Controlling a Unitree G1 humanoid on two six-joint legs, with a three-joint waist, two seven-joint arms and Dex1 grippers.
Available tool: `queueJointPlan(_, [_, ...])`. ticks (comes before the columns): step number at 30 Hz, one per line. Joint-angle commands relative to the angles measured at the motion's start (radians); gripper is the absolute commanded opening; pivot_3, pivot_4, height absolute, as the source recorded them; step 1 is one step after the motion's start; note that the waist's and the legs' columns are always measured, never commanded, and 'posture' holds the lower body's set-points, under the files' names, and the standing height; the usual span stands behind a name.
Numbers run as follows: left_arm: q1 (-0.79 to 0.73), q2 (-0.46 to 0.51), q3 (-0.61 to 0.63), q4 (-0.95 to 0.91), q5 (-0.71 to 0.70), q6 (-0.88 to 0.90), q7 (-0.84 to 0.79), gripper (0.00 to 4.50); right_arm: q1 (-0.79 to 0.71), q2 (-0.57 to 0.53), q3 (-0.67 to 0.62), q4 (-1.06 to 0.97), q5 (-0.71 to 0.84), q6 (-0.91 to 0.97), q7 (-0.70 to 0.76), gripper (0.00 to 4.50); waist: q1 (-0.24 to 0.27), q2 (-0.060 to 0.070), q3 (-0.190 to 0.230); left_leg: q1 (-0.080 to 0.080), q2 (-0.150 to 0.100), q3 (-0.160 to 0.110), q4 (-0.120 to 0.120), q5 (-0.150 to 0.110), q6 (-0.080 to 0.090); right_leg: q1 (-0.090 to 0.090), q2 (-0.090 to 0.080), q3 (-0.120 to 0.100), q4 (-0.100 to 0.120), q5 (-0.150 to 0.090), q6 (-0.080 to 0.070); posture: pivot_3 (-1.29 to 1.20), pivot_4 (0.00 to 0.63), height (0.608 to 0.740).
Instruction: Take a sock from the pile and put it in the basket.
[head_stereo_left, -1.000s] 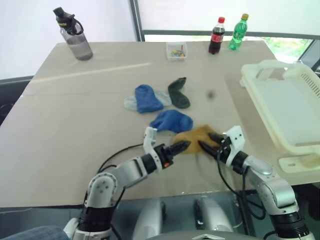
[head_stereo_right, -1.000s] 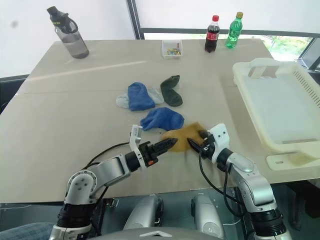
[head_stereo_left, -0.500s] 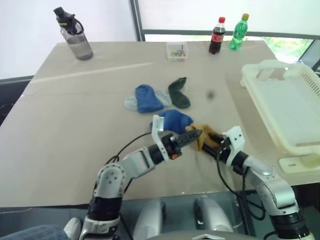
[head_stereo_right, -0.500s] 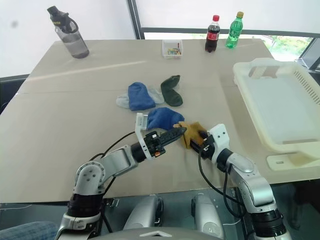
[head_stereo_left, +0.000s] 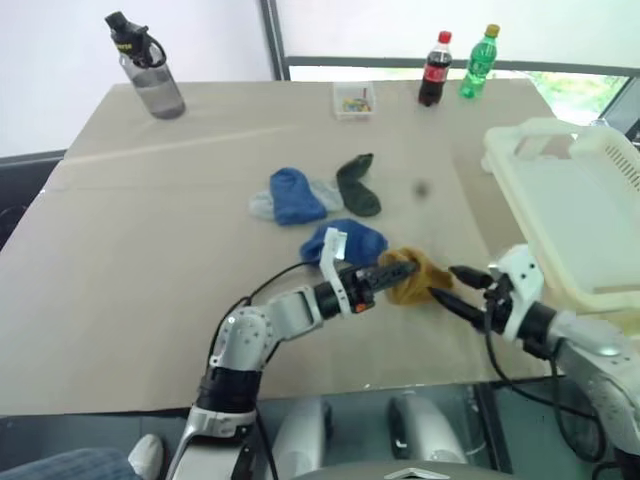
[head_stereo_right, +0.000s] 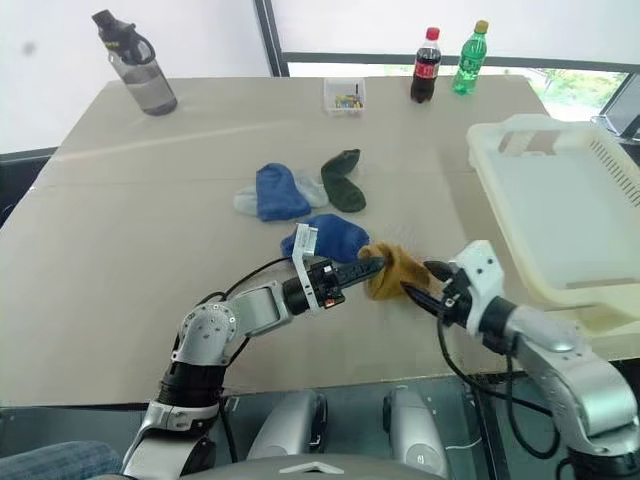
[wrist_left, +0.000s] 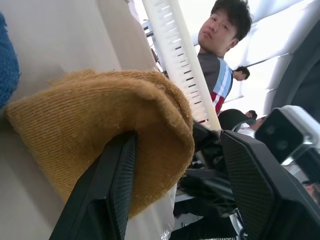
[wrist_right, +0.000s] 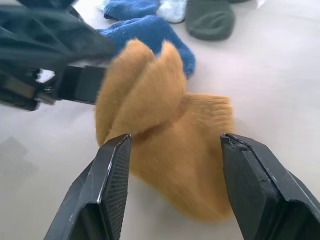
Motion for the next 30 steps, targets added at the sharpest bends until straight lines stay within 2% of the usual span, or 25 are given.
queueJointPlan(1, [-0.032,-0.014,-0.03,0.031,0.062,0.012,-0.06,2.8,0.011,-0.036,-0.141,-0.017,0.073,0.019,0.01,2.9,0.001,0.0,0.0,0.0,0.0,0.0,0.0,0.0,0.0,0.0,0.0,0.0,0.0,0.0,0.0,0.0,0.15,0.74])
queueJointPlan(4, [-0.059,-0.039,-0.031,0.076,0.109,0.01,-0.087,2.8,0.028,-0.04,-0.19,0.002,0.109,0.058,-0.013,2.9,0.002,0.0,0.0,0.0,0.0,0.0,0.0,0.0,0.0,0.0,0.0,0.0,0.0,0.0,0.0,0.0,0.15,0.74])
queueJointPlan(9, [-0.085,-0.085,-0.023,0.123,0.166,0.013,-0.113,2.8,0.01,-0.002,-0.225,-0.004,0.178,0.174,-0.131,2.9,0.002,0.0,0.0,-0.001,0.0,0.0,0.0,0.0,0.0,0.0,0.0,0.0,0.0,0.0,0.0,0.0,0.15,0.74])
queueJointPlan(15, [-0.09,-0.118,-0.023,0.144,0.221,0.016,-0.14,2.8,-0.002,-0.02,-0.227,-0.01,0.183,0.188,-0.153,2.9,0.003,0.0,0.0,-0.001,0.0,0.0,0.0,0.0,0.0,0.0,0.0,0.0,0.0,0.0,0.0,0.0,0.15,0.74])
queueJointPlan(16, [-0.092,-0.121,-0.022,0.146,0.228,0.02,-0.148,3.09,0.001,-0.025,-0.23,-0.011,0.186,0.188,-0.152,2.9,0.004,0.0,0.0,-0.001,0.0,-0.001,0.0,0.0,0.0,0.0,0.0,0.0,0.0,0.0,0.0,0.0,0.15,0.74])
queueJointPlan(17, [-0.091,-0.124,-0.022,0.145,0.235,0.023,-0.153,3.33,0.004,-0.029,-0.236,-0.011,0.189,0.188,-0.151,3.14,0.004,0.0,0.0,-0.001,0.0,-0.001,0.0,0.0,0.0,0.0,0.0,0.0,0.0,0.0,0.0,0.0,0.15,0.74])
queueJointPlan(19, [-0.093,-0.127,-0.017,0.148,0.236,0.036,-0.167,3.96,0.0,-0.03,-0.257,-0.005,0.211,0.204,-0.163,3.71,0.004,0.0,0.0,-0.001,0.0,0.0,0.0,0.0,0.0,0.0,0.0,0.0,-0.001,0.0,0.0,0.0,0.15,0.74])
queueJointPlan(20, [-0.093,-0.128,-0.014,0.148,0.237,0.04,-0.174,4.43,-0.002,-0.029,-0.268,-0.002,0.228,0.213,-0.166,4.17,0.004,0.0,0.0,-0.001,0.0,0.0,0.0,0.0,0.0,0.0,0.0,0.0,-0.001,0.0,0.0,0.0,0.15,0.74])
queueJointPlan(21, [-0.094,-0.13,-0.01,0.15,0.239,0.044,-0.179,4.49,-0.004,-0.028,-0.276,-0.001,0.238,0.219,-0.173,4.41,0.005,0.0,0.0,-0.001,0.0,0.0,0.0,0.0,0.0,0.0,0.0,0.0,-0.001,0.0,0.0,0.0,0.15,0.74])
queueJointPlan(30, [-0.099,-0.146,0.023,0.17,0.233,0.085,-0.235,4.49,-0.029,0.032,-0.265,0.061,0.278,0.281,-0.283,4.41,0.004,0.0,0.0,-0.001,0.0,0.0,0.001,0.0,0.0,0.0,0.0,0.0,-0.001,0.0,0.0,0.0,0.15,0.74])
